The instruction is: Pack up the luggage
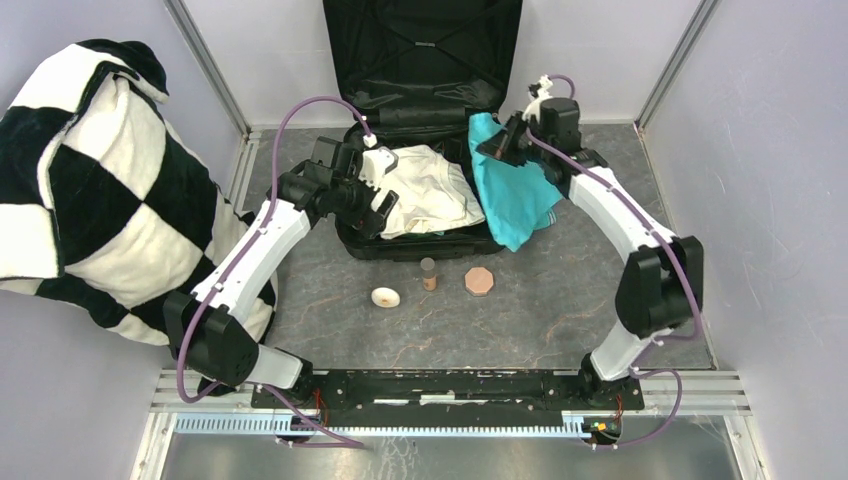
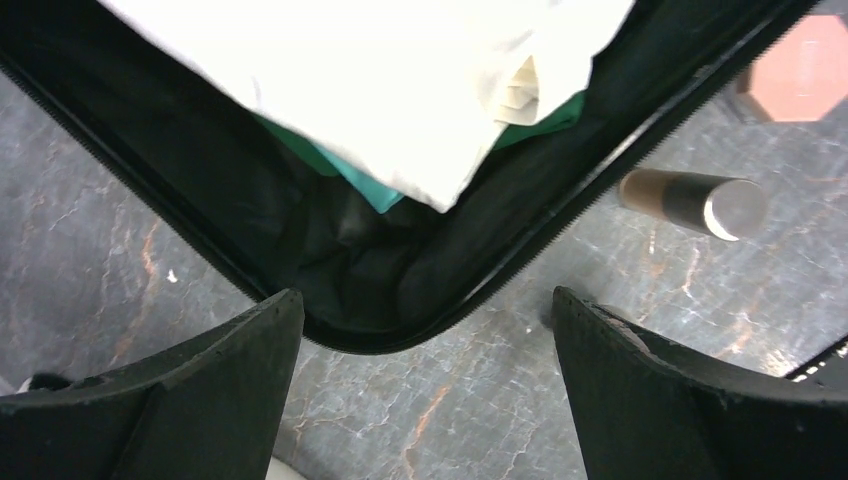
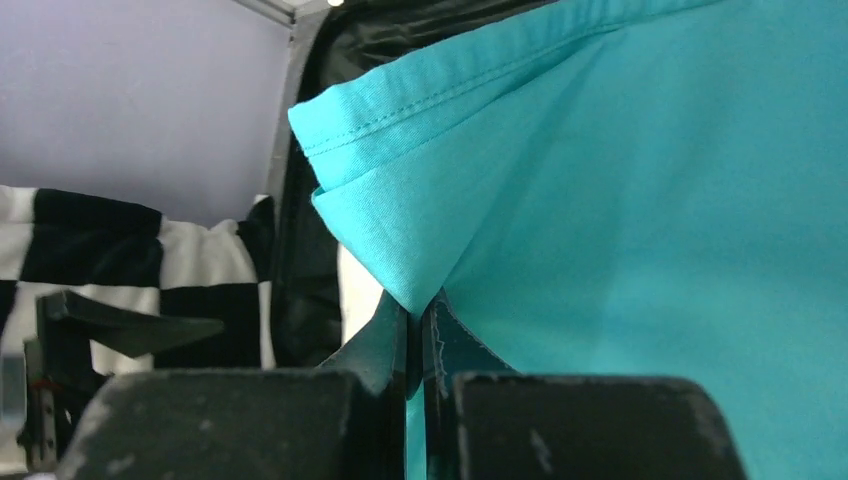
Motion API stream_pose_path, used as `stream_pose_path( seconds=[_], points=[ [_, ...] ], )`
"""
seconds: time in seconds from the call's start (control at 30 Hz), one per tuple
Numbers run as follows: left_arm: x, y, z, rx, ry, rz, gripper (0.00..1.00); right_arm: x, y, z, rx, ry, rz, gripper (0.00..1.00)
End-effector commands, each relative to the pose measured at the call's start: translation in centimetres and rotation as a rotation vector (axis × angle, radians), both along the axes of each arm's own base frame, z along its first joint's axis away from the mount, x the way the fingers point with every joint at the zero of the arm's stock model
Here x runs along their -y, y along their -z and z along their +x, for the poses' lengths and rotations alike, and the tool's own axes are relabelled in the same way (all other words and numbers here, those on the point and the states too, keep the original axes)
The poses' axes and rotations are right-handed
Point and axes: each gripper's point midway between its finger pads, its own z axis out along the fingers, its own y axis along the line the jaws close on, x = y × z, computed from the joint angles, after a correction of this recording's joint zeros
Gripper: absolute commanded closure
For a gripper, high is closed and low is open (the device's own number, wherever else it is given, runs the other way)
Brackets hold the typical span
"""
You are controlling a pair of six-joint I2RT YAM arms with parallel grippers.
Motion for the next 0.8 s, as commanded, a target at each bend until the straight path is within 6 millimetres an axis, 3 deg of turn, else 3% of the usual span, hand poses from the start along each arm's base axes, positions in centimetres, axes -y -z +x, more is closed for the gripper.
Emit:
stream_pose_path(
  seconds=[0.0, 0.17, 0.5, 0.77],
  points=[
    [2.1, -3.5, -0.8, 0.061, 0.034, -0.169, 0.00, -7.4, -7.4, 1.1, 0.137, -0.144, 0.184, 1.00],
    [1.9, -3.1, -1.2, 0.047, 0.048, -0.156, 0.00, -12.7, -6.6, 1.7, 0.086, -0.149, 0.210, 1.00],
    [1.4, -2.9, -2.5, 0.048, 0.079, -0.137, 0.00, -17.9, 0.0, 3.0, -0.101, 0.075, 0.323, 1.00],
    [0.2, -0.1, -2.4, -0.003, 0.043, -0.119, 0.00, -22.0, -0.4, 5.8, -0.138, 0.282, 0.400, 1.00]
  ],
)
